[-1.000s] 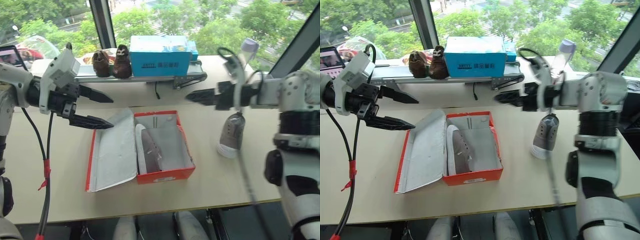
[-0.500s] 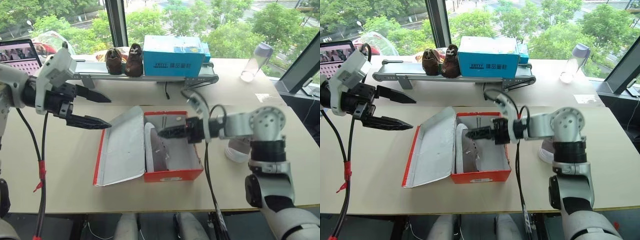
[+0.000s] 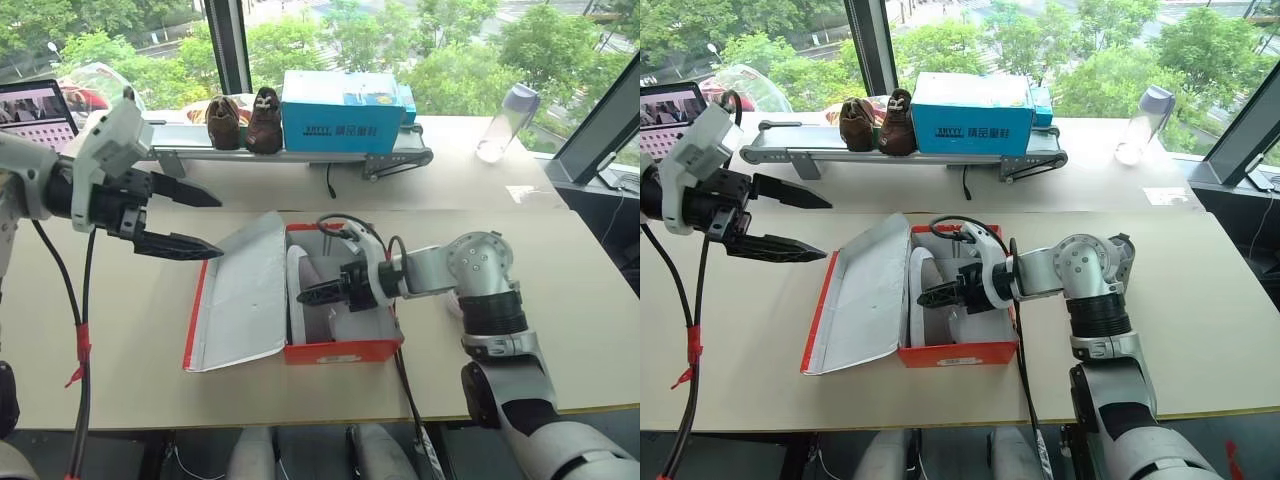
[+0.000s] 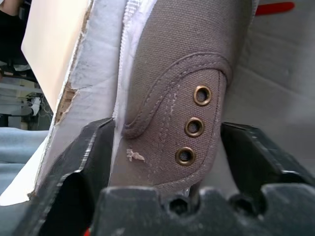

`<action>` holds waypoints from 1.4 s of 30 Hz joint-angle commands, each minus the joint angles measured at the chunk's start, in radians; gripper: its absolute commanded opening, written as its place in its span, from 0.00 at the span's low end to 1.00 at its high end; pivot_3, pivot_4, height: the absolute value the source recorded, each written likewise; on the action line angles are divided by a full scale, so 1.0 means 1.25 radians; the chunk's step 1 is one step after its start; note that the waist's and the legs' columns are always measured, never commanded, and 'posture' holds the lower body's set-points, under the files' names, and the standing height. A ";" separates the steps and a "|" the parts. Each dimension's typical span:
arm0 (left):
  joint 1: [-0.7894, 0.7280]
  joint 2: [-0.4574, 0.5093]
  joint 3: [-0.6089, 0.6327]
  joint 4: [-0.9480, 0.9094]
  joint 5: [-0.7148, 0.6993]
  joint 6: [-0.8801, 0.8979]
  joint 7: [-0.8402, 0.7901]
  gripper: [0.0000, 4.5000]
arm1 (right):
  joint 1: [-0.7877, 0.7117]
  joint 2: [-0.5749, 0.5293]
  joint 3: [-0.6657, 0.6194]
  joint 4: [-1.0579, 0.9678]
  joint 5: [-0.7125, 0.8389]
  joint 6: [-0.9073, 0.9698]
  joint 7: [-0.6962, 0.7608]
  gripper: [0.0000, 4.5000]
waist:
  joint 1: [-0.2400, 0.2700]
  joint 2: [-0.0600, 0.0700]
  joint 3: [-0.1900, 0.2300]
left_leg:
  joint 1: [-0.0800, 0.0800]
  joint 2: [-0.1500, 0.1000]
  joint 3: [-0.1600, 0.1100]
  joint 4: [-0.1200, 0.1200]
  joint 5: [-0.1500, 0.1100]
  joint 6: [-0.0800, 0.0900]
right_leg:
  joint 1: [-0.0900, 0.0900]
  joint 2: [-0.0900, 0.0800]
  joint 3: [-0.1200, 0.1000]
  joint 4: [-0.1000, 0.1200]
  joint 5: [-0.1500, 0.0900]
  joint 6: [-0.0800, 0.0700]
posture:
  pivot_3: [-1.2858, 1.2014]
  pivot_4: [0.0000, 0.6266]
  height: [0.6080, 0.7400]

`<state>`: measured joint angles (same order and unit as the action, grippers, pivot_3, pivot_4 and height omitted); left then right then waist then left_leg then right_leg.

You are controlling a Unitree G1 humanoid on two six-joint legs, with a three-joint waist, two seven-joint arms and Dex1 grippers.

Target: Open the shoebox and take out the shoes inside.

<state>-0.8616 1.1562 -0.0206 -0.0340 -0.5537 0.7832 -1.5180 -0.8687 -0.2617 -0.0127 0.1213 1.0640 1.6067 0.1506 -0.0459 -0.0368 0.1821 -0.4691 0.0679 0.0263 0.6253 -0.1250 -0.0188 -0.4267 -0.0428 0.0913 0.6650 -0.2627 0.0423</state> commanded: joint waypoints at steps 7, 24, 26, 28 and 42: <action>-0.010 0.006 0.022 -0.017 -0.006 -0.007 0.002 1.00 | -0.053 -0.009 -0.044 -0.036 -0.025 0.006 0.031 0.04 | 0.001 0.000 0.000 | 0.000 0.000 0.000 0.000 0.000 0.000 | 0.000 0.000 0.000 0.000 0.000 0.000 | 0.52 0.24 1.00; -0.027 -0.022 0.002 0.010 0.007 -0.033 -0.008 1.00 | -0.298 -0.246 -0.236 0.080 0.301 0.004 -0.136 0.04 | 0.004 0.000 0.000 | -0.001 0.000 0.000 -0.001 0.000 0.000 | 0.000 -0.001 0.000 -0.001 0.000 0.000 | 0.52 0.24 1.00; -0.028 -0.026 0.000 0.013 0.009 -0.036 -0.008 1.00 | -0.313 -0.299 -0.225 0.084 0.247 -0.004 -0.141 0.04 | 0.004 0.000 0.000 | -0.001 0.000 0.000 -0.001 0.000 0.000 | -0.001 -0.001 0.000 -0.001 0.000 0.000 | 0.52 0.24 1.00; -0.027 -0.033 -0.001 0.014 0.010 -0.039 -0.006 1.00 | -0.302 -0.380 -0.188 0.093 0.138 -0.031 -0.141 0.04 | 0.005 0.000 0.000 | -0.001 0.000 0.000 -0.001 0.000 0.000 | -0.001 -0.001 0.000 -0.001 0.000 0.000 | 0.52 0.24 1.00; 0.013 -0.046 0.009 -0.014 0.002 -0.032 0.017 1.00 | -0.157 -0.553 0.148 -0.033 -0.160 -0.100 0.183 0.04 | -0.011 0.002 0.001 | -0.005 0.000 0.002 0.001 0.000 0.001 | -0.007 0.000 0.003 0.001 0.000 0.000 | 0.52 0.24 1.00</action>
<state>-0.8375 1.0947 -0.0361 -0.0273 -0.5441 0.7426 -1.5050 -1.0704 -0.9403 0.1535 0.0814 0.9110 1.5322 0.3148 -0.0596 -0.0342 0.1837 -0.4760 0.0675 0.0285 0.6262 -0.1255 -0.0179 -0.4354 -0.0430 0.0946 0.6657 -0.2629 0.0420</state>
